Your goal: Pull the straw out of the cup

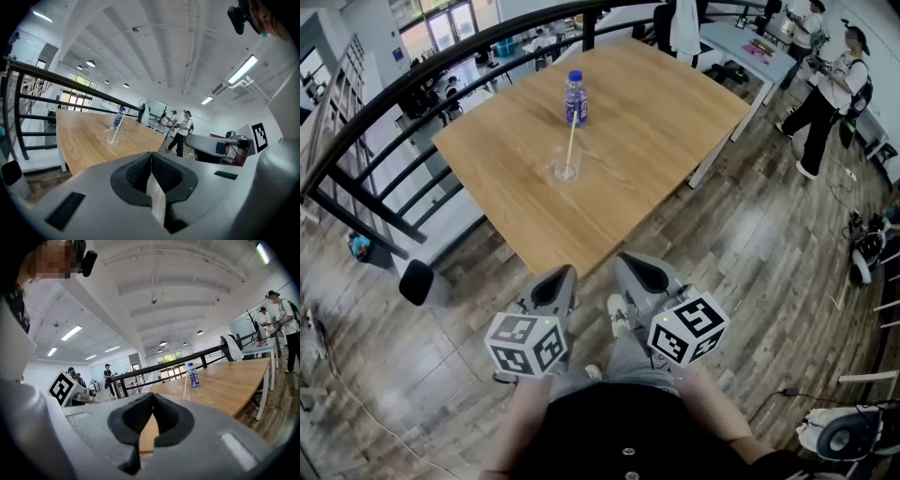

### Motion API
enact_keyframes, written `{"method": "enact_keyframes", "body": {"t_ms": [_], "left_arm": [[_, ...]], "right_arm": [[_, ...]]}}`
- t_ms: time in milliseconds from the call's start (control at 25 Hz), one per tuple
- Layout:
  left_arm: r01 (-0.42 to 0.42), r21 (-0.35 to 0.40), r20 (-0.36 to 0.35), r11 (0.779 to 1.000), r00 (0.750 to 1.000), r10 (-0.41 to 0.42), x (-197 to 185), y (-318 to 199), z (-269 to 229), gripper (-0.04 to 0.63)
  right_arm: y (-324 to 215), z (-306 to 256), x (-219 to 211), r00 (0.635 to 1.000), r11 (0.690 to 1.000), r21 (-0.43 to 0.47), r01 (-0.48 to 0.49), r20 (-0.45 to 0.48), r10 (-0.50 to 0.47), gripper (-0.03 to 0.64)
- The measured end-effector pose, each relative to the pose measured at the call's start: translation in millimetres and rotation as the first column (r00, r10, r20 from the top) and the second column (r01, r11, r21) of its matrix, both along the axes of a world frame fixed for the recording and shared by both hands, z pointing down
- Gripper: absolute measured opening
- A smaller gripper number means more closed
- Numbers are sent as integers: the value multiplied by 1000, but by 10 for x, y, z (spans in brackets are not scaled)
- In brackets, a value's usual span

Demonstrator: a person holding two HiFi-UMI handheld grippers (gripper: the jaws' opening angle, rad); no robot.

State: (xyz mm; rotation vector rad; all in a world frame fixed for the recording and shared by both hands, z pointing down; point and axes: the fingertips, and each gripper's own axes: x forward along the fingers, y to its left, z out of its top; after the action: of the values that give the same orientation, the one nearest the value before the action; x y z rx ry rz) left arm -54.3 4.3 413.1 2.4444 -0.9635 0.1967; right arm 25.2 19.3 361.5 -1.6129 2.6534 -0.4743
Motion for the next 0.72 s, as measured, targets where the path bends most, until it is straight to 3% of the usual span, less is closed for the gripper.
{"method": "enact_keyframes", "body": {"t_ms": [720], "left_arm": [[187,16,53,982,981,-188,658,-1659,-33,17]], "right_arm": [[-1754,58,753,982,982,-30,189,2,-189,-2]]}}
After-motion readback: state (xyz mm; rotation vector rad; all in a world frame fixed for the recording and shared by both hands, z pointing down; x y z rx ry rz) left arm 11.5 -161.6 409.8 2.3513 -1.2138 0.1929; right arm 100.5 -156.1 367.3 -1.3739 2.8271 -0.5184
